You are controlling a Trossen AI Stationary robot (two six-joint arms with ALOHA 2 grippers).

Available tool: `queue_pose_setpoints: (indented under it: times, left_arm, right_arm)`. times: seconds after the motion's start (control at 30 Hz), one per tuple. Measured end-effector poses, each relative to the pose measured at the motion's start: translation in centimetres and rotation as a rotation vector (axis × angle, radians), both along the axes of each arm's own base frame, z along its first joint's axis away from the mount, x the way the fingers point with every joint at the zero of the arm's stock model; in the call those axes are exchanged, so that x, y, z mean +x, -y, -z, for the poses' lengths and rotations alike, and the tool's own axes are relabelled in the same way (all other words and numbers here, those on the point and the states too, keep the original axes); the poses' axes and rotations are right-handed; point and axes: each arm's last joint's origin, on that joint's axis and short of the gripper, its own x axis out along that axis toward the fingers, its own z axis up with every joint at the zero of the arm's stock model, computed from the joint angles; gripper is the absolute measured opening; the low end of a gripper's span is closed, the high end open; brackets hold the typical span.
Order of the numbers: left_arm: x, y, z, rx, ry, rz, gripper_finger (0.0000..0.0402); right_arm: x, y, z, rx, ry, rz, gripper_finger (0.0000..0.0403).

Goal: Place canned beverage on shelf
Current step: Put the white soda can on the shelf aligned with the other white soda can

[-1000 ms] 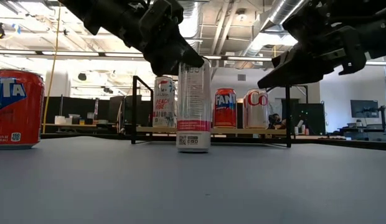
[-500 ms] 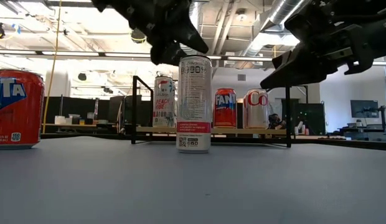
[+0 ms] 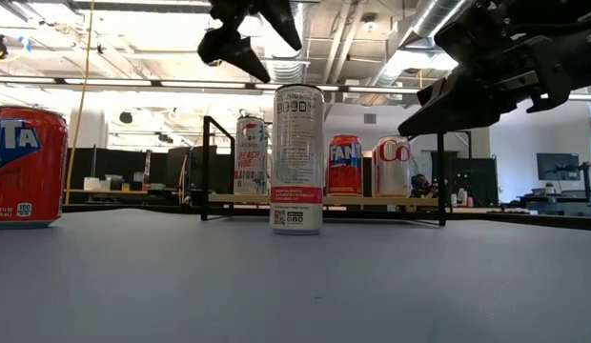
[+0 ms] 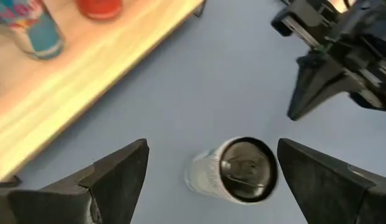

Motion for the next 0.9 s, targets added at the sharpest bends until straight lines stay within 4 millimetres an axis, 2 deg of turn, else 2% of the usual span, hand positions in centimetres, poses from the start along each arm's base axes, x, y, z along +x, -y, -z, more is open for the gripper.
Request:
queue_pose_setpoints:
  times: [0.1,0.27,0.43,0.63,0.9]
  left_arm:
    - [0.5,0.0,-0.2,-0.034,-0.016,0.021,0.0343]
    - [2.6,0.8,-0.5,-0.036,-0.066,0.070,0.0343]
    - [4.3,1.2,0.3,-0.035,-0.247,0.070,0.0343]
    - [6.1,1.4,1.1,-0.069,-0.285,0.080,0.0343]
    - [6.4,1.9,2.0,-0.098,-0.318,0.094,0.0343]
  right_arm:
    - [0.0,0.0,0.0,0.000,0.000,0.000,0.0000]
    - [0.0,0.0,0.0,0.000,-0.003,0.000,0.0000]
    - [0.0,0.0,0.1,-0.001,-0.009,0.001,0.0000]
    - [-0.1,0.0,0.2,-0.003,-0.025,0.001,0.0000]
    - [-0.1,0.0,0.3,-0.004,-0.030,0.000,0.0000]
